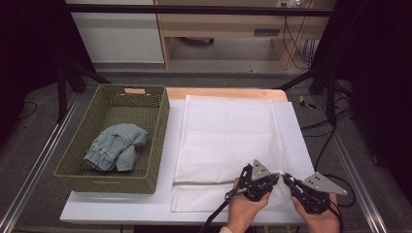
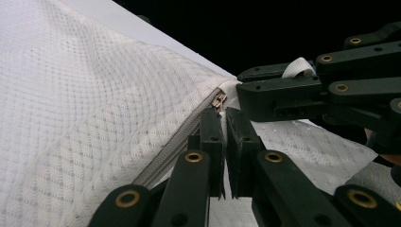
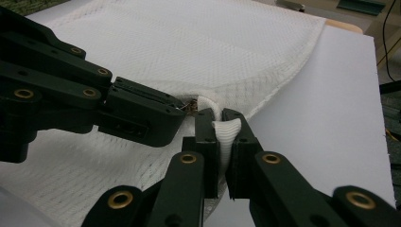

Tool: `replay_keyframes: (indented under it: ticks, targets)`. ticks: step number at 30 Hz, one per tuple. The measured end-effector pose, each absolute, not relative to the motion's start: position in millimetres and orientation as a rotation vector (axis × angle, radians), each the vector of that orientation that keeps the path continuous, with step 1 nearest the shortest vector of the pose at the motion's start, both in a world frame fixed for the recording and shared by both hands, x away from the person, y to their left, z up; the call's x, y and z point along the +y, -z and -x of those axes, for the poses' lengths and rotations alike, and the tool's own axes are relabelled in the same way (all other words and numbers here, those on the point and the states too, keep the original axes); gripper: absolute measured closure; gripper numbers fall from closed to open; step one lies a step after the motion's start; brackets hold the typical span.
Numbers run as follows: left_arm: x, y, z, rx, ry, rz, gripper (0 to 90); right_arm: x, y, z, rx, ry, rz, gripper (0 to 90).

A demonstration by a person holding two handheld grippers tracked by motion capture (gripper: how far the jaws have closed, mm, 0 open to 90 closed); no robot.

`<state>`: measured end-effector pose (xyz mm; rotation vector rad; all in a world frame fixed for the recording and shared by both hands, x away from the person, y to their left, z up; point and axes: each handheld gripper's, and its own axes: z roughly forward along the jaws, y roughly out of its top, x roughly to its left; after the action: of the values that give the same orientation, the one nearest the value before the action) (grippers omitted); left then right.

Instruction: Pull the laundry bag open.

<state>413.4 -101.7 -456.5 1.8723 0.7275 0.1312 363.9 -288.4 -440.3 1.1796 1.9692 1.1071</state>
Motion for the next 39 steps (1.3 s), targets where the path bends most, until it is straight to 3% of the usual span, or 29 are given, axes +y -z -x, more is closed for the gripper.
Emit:
replay_keyframes:
  ticks: [22,39]
  targets:
    - [-103.0,464.6,-407.4,0.793,-0.213,-1.892,87.1,-284.0,440.2,-364.8,2.004,-1.024,-1.177,86.4]
    - [-96.6,467.8,-406.0,0.830,-0.176,-1.879,87.0,-286.6,440.9,-365.7,2.014,-1.011,-1.213,86.3]
